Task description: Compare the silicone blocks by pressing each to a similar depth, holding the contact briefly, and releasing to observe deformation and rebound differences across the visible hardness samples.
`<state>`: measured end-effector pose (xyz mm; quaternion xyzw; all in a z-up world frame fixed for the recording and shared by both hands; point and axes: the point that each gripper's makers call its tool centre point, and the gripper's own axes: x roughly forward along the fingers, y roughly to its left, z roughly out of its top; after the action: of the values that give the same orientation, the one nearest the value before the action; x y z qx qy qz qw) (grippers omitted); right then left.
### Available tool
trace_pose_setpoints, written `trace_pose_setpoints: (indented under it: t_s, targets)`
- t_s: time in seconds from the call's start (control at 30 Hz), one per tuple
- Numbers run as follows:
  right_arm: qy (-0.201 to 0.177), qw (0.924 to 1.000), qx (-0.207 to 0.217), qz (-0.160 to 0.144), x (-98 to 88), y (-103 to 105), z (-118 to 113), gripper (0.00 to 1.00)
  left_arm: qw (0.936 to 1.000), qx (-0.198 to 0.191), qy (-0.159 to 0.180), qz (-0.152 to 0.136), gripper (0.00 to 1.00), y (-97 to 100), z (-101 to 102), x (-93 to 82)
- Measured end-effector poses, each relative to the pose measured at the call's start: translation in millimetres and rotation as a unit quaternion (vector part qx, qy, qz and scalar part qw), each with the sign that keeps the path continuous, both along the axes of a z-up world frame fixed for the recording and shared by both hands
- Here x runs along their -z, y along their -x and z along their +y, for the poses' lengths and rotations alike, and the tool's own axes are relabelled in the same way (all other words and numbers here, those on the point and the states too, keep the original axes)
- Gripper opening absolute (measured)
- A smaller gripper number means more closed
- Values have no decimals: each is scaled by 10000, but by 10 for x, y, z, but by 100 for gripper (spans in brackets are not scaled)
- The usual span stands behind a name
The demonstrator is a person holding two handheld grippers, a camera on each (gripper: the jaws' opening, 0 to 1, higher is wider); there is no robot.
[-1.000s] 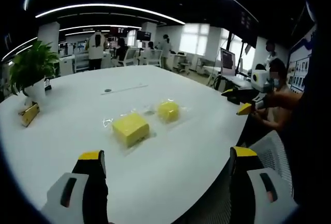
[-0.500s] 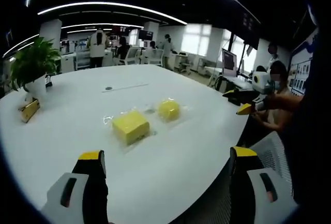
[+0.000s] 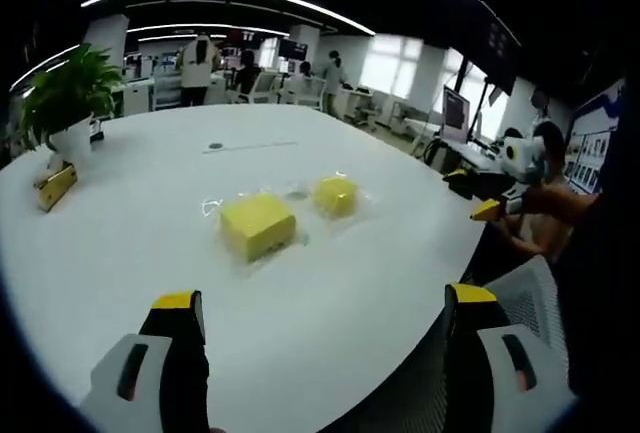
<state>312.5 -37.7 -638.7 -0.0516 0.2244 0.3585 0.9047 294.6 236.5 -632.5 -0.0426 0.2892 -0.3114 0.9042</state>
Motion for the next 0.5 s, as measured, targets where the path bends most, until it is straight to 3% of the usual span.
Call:
trace_pose_setpoints:
  t_s: [0.23,0.37,0.5]
  targets:
    - [42,10000,42,43,25,0,-42,79,9995,-97,284,-54,98,-151,-39,-106]
    - [75,9999,67,61,28,-11,-67,79,9994,-135,300,98,97,-234,2,-80]
    - [96,9999,44,79,39,-1,-75,77,9958,-463,662,435,94,-459,86,-66]
